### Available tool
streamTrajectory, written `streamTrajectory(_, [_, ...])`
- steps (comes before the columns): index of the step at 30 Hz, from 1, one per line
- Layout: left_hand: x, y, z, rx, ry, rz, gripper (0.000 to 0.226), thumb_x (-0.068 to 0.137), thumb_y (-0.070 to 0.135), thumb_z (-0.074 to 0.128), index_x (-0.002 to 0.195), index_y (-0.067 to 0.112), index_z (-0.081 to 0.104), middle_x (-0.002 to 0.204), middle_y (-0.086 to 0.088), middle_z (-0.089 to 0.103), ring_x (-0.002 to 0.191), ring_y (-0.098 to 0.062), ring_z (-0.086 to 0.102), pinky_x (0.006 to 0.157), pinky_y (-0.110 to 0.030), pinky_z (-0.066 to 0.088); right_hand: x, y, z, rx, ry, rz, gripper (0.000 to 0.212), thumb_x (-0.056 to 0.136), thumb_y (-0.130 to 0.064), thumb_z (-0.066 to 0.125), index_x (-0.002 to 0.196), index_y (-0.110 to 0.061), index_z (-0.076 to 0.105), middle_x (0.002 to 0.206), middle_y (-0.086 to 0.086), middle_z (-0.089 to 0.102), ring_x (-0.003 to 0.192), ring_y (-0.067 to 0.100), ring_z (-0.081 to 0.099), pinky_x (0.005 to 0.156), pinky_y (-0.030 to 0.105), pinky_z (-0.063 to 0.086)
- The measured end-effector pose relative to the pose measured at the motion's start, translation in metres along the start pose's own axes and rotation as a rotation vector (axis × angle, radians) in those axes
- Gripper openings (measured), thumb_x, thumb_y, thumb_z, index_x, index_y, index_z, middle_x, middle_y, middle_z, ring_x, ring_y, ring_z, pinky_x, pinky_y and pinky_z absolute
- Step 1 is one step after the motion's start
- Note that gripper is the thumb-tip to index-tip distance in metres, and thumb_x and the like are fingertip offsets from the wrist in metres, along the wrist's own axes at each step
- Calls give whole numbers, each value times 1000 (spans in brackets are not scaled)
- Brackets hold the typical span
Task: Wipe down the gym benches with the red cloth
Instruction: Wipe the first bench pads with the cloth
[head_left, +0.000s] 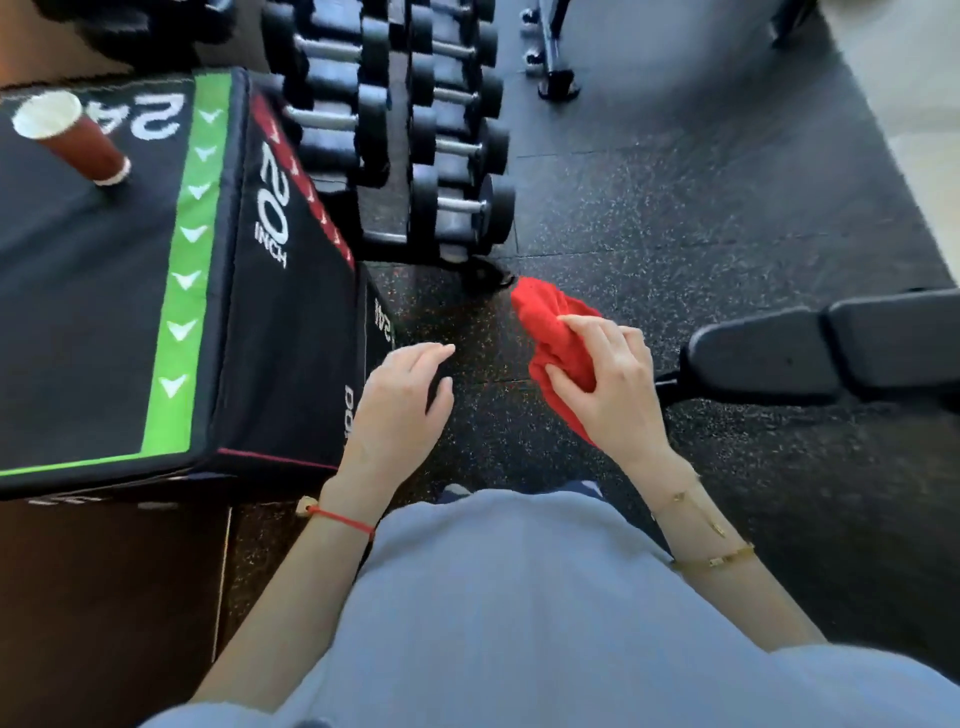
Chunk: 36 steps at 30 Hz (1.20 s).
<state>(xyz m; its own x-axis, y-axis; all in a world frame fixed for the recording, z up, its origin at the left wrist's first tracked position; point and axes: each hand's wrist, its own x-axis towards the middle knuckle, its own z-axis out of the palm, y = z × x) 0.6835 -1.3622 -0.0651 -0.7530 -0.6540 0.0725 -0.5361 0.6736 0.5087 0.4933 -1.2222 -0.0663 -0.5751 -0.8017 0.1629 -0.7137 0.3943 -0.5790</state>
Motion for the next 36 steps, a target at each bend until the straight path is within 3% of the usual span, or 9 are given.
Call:
streamTrajectory(7, [21,86,54,-34,-97,176,34,94,11,59,128,7,62,127,-8,64,120,-24,57,106,-38,45,-65,70,-60,-1,160,191,42,85,-31,70,125,-20,59,121,-4,62,105,23,50,97,42,41])
streamTrajectory(20, [8,283,189,-108,-209,308,35,94,12,58,128,9,62,127,-7,64,119,-25,57,104,-41,46,-183,241,-204,-96,196,386,44,87,-31,67,128,-21,56,127,-6,59,110,21,46,99,36,37])
streamTrajectory(36, [93,376,275,-48,-268,286,33,94,11,57,127,9,62,127,-7,64,119,-27,56,102,-44,46,-125,377,-242,-71,115,408,45,85,-32,67,128,-23,55,128,-5,58,113,22,46,100,39,37])
